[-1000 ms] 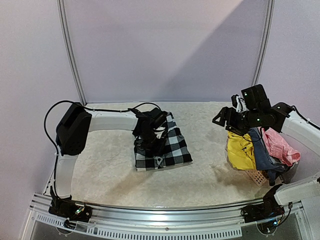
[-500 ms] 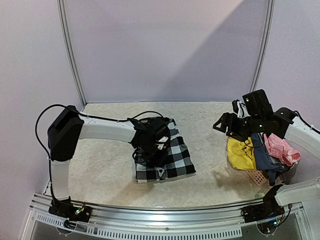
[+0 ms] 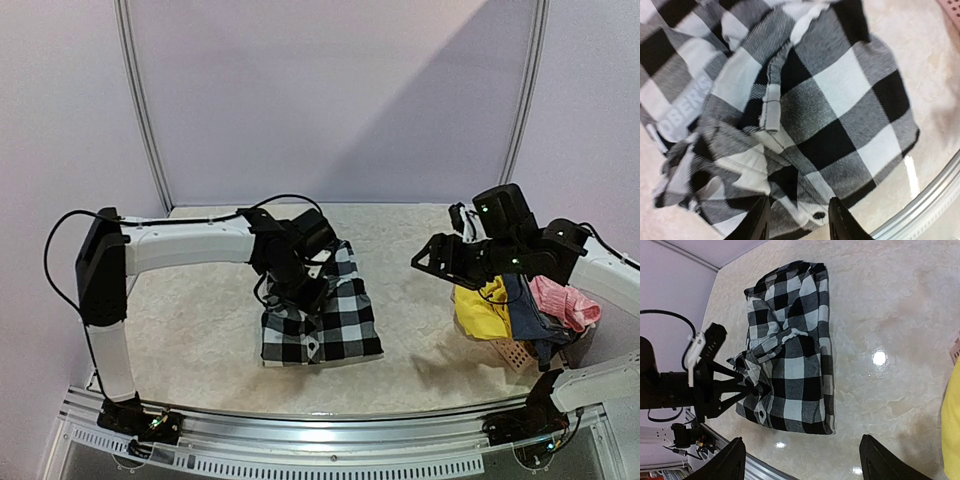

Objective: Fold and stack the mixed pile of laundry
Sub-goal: Move the 2/3-rectangle-folded shirt to the center of the board, then smooth out the 2/3-rectangle-folded shirt at the center of the board.

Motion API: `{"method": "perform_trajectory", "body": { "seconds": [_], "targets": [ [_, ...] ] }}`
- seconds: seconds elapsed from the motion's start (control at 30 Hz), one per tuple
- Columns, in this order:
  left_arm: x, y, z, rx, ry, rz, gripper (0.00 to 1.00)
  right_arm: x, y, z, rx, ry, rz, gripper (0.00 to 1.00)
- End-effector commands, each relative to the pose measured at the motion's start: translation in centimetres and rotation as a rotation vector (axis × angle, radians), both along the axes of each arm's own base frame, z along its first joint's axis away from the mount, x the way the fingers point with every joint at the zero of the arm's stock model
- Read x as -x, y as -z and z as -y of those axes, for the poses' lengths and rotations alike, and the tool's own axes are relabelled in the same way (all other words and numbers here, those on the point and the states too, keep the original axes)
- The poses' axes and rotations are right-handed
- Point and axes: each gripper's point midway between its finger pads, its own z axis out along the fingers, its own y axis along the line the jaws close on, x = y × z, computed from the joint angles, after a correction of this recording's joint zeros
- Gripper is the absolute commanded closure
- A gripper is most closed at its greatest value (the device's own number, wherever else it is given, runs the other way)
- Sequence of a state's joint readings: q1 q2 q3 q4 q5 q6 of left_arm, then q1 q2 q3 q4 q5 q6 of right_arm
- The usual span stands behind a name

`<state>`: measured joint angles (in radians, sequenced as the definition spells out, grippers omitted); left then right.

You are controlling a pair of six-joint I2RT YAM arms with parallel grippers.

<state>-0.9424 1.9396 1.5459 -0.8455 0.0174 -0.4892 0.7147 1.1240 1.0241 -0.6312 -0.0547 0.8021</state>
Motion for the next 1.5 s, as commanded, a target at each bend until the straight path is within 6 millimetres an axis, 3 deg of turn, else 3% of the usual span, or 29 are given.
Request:
{"method": "perform_trajectory", "body": {
  "seconds": [0.0, 0.17, 0.37, 0.5, 0.7, 0.87, 1.17, 1.47],
  "targets": [
    [0.4, -3.4, -1.5, -0.014, -0.005, 0.059, 0.6, 0.1, -0.8, -2.7, -0.008, -0.07, 0.043, 0.22],
    [1.6, -2.8, -3.4, -0.033, -0.017, 0.048, 0.67, 0.9, -0.1, -6.4, -0.002, -0.195, 0.038, 0.27],
    [2.3, -0.9, -4.2, -0.048, 0.004, 0.015, 0.71, 0.0, 2.8, -9.6, 0.063, -0.279, -0.01, 0.42],
    [1.1, 0.2, -4.7, -0.064, -0.011, -0.003, 0.74, -1.2, 3.9, -11.7, 0.086, -0.324, -0.024, 0.53],
    [-1.4, 1.7, -6.0, -0.081, -0.033, -0.036, 0.74, -3.0, 6.9, -14.5, 0.145, -0.394, -0.045, 0.6],
    [-3.1, 3.0, -6.9, -0.092, -0.034, -0.067, 0.75, -4.9, 9.3, -15.8, 0.182, -0.428, -0.07, 0.64],
    [-7.0, 4.8, -7.5, -0.097, -0.054, -0.1, 0.76, -9.2, 13.3, -16.5, 0.138, -0.4, -0.157, 0.7],
    [-8.4, 7.6, -7.9, -0.111, -0.064, -0.163, 0.76, -12.5, 17.6, -17.2, 0.069, -0.384, -0.255, 0.71]
  ]
}}
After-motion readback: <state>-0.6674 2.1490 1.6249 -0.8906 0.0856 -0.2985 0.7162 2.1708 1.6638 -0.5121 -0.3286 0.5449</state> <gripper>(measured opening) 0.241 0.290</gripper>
